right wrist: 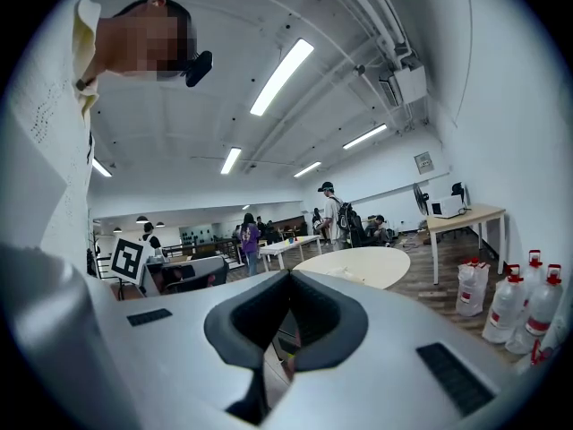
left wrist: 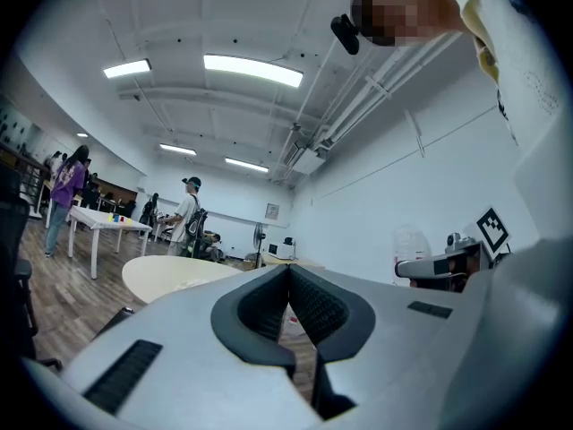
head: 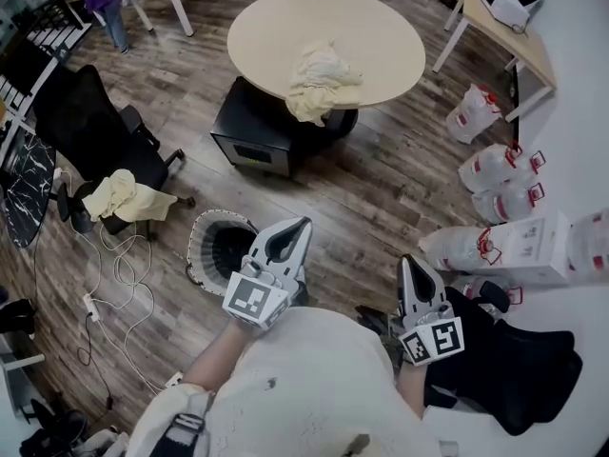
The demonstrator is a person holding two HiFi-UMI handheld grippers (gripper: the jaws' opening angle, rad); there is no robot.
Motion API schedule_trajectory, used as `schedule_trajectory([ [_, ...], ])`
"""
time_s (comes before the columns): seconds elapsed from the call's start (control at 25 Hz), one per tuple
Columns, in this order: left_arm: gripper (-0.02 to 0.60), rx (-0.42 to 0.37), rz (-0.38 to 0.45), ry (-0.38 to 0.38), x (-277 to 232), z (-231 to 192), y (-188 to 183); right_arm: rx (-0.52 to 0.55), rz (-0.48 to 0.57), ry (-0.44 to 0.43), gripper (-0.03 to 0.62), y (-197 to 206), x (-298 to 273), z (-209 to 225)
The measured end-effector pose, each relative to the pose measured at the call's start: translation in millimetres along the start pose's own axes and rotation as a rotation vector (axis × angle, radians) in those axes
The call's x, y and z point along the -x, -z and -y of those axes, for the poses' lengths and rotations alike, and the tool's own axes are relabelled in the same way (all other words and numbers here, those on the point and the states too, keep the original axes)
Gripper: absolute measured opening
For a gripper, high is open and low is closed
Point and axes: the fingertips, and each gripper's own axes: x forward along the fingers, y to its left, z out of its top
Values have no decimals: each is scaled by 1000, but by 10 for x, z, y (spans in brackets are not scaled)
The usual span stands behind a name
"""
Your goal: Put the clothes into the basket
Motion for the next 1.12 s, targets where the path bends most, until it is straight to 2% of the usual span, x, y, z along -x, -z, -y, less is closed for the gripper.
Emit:
schedule_trajectory([
  [0.24,20,1,0,45,-498,-316,-62,-13,33,49,8,-153,-418,277],
  [0.44,20,-5,6,64,-748,-628,-148,-13,48,54,8,-262,-809,319],
  [0.92,20,7,-18,18,-955,-1274,-150,4,14,40,8,-290,-1504,359],
  [1.12,21,-32,-46,-13,-995,-1496,-90,-3,23,33,8,-316,-1763,420],
])
